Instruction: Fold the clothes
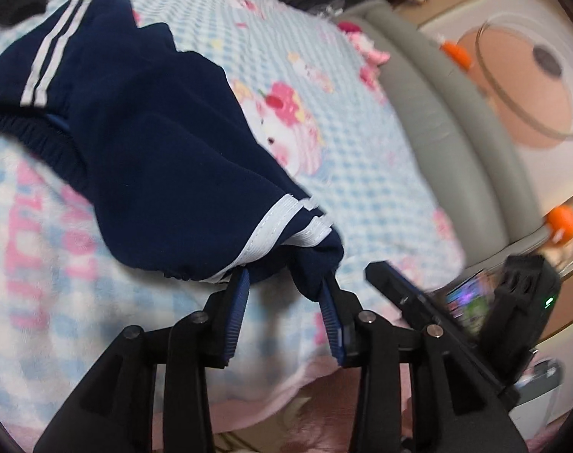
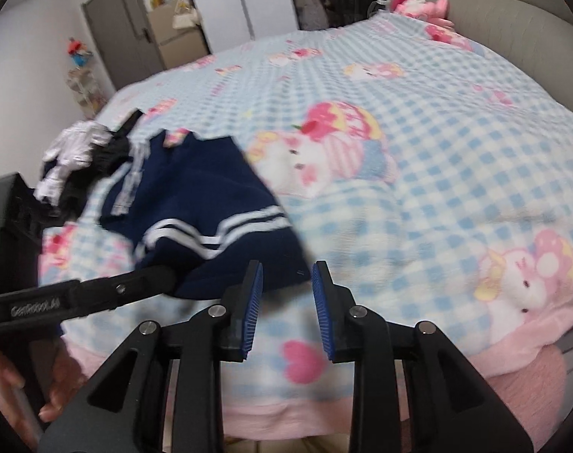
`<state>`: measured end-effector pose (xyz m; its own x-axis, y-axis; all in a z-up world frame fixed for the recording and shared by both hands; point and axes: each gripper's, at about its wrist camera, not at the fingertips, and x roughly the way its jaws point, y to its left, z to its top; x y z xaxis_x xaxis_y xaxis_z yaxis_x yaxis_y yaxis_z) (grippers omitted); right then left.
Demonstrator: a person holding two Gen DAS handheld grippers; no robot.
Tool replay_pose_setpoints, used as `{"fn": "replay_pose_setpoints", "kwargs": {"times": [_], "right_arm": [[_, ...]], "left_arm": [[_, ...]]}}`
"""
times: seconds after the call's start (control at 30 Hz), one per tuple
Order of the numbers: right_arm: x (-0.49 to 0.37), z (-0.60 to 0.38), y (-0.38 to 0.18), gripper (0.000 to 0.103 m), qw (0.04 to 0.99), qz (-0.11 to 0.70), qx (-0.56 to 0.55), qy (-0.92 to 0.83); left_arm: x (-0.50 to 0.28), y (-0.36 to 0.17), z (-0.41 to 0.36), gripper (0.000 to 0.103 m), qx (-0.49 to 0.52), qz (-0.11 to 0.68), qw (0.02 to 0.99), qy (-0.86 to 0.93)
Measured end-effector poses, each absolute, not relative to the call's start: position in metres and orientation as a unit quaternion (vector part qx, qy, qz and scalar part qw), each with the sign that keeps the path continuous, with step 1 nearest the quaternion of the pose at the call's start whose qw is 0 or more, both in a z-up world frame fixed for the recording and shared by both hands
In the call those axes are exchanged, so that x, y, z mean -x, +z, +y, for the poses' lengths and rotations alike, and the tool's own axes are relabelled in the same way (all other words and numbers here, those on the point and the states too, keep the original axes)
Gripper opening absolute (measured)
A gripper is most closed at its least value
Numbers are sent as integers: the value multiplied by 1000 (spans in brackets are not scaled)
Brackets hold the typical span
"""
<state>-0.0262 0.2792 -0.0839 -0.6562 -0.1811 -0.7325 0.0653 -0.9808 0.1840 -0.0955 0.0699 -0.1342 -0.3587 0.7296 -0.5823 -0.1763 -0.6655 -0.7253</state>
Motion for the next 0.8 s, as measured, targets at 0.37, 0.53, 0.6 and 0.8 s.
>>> {"fn": "replay_pose_setpoints", "kwargs": {"times": [0.37,0.53,0.6,0.8], "right_arm": [[50,213,-116,47,161,-35,-444,-881],[75,206,-137,49,142,-42,-458,-876],[83,211,-141,25,116,-39,-458,-880],[87,241,-128,13,58,3,-431,-900]], "left_arm": [[82,-148,18,46,497,-285,183,799],[98,-161,16,46,502,-293,144,801],[109,-165,30,38,512,-276,146,800],[117,-159,66,26,523,-211,162,810]]}}
